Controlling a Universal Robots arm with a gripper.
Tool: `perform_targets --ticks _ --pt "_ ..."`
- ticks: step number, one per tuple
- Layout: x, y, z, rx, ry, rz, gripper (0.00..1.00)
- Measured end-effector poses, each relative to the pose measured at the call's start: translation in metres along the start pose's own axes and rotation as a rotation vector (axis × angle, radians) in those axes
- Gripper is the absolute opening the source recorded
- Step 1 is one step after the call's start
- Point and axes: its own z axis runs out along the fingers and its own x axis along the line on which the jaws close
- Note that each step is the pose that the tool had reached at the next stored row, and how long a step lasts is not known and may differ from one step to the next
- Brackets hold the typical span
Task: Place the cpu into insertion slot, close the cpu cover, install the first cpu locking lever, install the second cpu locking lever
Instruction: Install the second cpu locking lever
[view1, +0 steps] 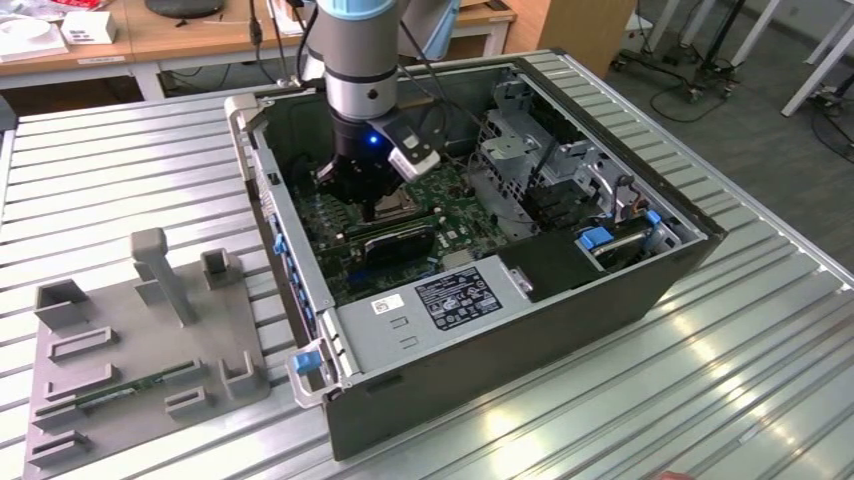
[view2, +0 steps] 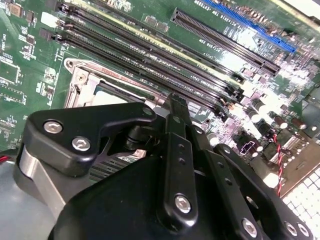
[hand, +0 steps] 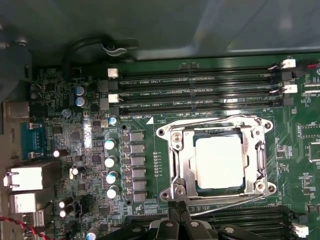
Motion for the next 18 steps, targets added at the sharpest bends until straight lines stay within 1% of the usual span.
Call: perform_targets --ticks 3,4,5,11,18 --pt "0.0002 0.0 0.001 -0.0149 0.001 0.001 0.11" --pt "0.0003 0.0 0.0012 -0.0186 0.0013 0.001 0.11" --pt "0.0003 0.0001 0.0013 -0.0205 0.0014 0.001 0.11" --pt "0.001 -0.0001 0.0018 -0.0211 0.0012 0.001 0.11" --pt "0.0049 -0.0003 0.0046 -0.0213 -0.0001 0.001 0.11"
